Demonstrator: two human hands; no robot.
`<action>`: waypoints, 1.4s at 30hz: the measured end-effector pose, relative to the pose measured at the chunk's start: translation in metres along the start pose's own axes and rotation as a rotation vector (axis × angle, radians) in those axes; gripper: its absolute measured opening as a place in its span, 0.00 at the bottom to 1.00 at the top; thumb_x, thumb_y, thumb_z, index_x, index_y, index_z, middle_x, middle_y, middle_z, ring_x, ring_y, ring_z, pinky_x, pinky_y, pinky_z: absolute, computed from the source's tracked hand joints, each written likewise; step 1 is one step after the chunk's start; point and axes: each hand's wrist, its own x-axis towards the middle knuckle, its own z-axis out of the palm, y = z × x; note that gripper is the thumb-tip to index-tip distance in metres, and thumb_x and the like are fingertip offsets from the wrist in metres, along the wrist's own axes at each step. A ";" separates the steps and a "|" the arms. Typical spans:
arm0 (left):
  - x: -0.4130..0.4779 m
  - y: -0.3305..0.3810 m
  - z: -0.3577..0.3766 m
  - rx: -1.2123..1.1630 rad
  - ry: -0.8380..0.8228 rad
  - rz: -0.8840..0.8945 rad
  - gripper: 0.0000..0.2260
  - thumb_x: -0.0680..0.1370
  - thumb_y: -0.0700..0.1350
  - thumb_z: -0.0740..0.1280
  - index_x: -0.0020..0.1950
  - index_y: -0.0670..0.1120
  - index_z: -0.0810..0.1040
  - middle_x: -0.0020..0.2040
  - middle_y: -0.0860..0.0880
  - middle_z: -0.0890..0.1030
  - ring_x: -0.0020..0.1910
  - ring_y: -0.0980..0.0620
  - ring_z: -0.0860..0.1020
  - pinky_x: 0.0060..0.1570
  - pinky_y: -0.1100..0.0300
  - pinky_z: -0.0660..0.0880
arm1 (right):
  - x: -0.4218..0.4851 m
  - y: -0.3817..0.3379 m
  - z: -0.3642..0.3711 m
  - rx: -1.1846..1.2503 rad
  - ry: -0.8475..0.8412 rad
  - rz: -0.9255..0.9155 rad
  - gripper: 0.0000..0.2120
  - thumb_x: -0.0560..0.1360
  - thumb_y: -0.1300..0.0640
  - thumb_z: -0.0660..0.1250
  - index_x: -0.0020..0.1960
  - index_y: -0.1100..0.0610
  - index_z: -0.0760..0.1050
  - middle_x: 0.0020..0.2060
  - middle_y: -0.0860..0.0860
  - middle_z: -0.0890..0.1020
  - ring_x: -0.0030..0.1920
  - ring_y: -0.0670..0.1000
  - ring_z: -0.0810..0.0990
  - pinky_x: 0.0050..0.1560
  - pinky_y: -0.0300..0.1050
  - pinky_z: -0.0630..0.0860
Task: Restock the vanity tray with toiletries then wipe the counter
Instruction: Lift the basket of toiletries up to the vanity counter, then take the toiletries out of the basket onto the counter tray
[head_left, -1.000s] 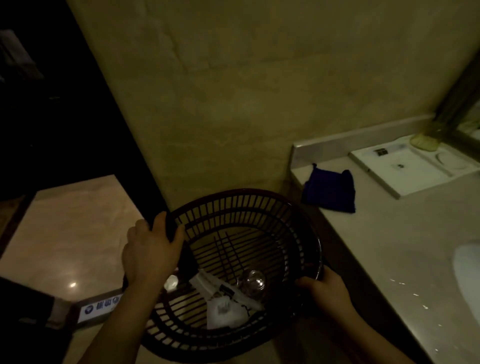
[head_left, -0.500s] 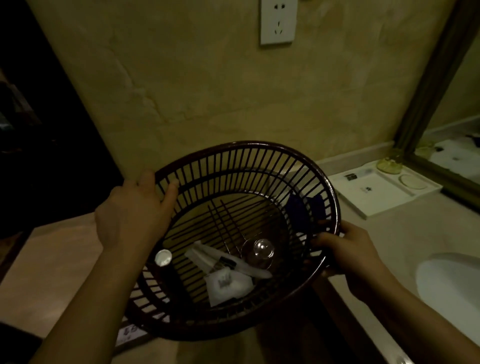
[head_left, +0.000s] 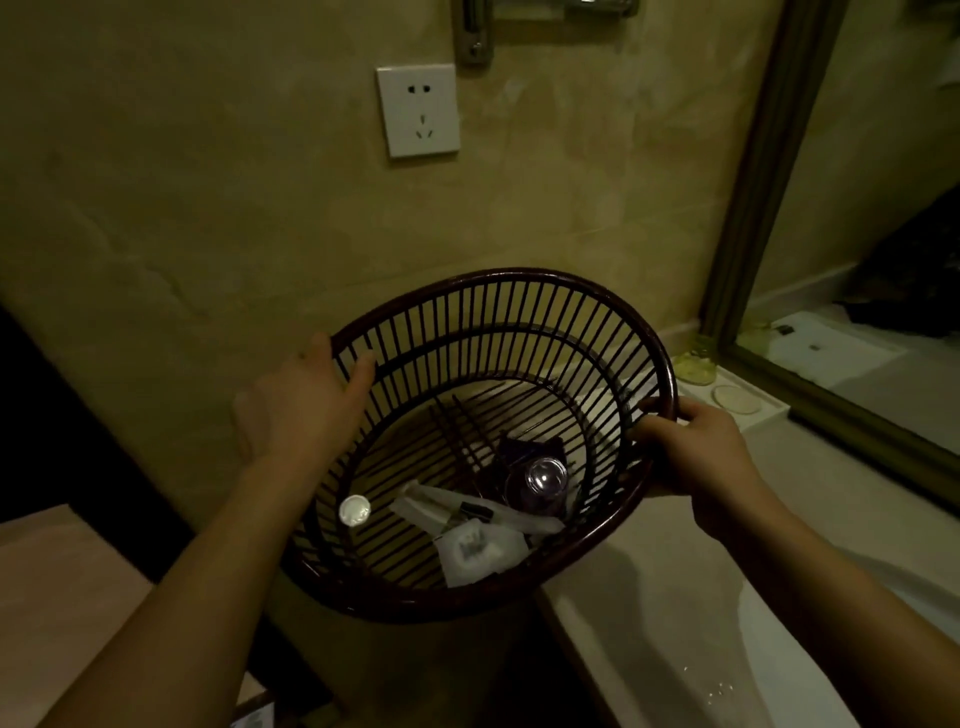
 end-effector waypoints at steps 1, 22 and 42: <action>0.004 0.005 0.006 -0.006 -0.018 0.003 0.29 0.78 0.66 0.50 0.60 0.43 0.72 0.47 0.39 0.80 0.42 0.38 0.78 0.38 0.53 0.67 | 0.006 0.002 -0.003 -0.003 0.015 0.009 0.10 0.71 0.66 0.68 0.49 0.55 0.78 0.39 0.62 0.85 0.34 0.61 0.86 0.31 0.53 0.83; 0.094 0.087 0.077 -0.014 -0.240 0.307 0.24 0.78 0.65 0.52 0.56 0.46 0.70 0.47 0.44 0.79 0.37 0.47 0.68 0.33 0.56 0.63 | 0.040 0.004 -0.028 -0.093 0.342 0.168 0.05 0.74 0.63 0.68 0.49 0.58 0.80 0.31 0.58 0.85 0.32 0.61 0.86 0.29 0.50 0.81; 0.099 0.098 0.148 -0.027 -0.349 0.259 0.23 0.77 0.67 0.52 0.60 0.52 0.71 0.45 0.47 0.80 0.40 0.46 0.76 0.38 0.54 0.66 | 0.084 0.007 -0.062 -0.635 0.218 0.079 0.14 0.75 0.43 0.68 0.54 0.49 0.69 0.38 0.50 0.85 0.27 0.50 0.84 0.30 0.48 0.82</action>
